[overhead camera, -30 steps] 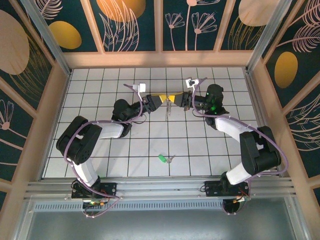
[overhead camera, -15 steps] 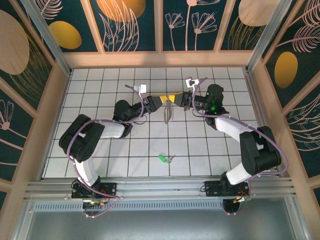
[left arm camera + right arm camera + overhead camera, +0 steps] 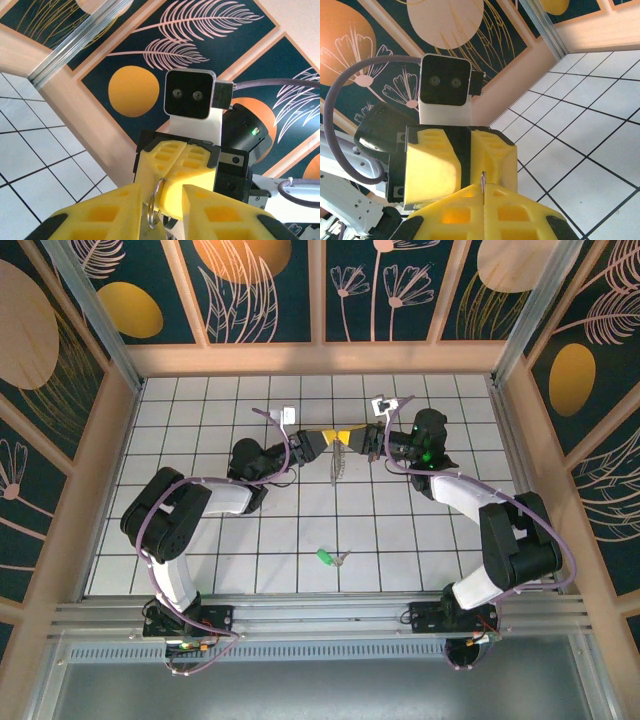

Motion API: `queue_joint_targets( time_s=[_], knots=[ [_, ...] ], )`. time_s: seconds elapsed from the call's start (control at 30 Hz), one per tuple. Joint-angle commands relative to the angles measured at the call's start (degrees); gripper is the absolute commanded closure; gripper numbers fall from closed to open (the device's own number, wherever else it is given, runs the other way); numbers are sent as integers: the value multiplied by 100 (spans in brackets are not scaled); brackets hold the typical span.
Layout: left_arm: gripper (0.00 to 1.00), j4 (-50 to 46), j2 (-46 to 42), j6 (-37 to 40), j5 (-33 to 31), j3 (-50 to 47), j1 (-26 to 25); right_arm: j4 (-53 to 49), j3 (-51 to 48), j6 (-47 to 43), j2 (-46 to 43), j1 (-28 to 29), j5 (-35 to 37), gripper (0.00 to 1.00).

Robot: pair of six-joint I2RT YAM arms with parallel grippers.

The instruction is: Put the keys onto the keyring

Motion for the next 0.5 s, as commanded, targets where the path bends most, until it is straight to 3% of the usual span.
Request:
queue_joint_targets(
  time_s=[0.0, 0.3, 0.47],
  knots=[
    [76, 310, 75, -38, 111, 166, -70, 293, -50, 37, -168, -25, -72, 100],
    [84, 369, 109, 3, 150, 156, -145, 271, -53, 24, -184, -43, -51, 100],
    [100, 367, 107, 12, 85, 140, -158, 278, -51, 43, -214, -50, -68, 100]
  ],
)
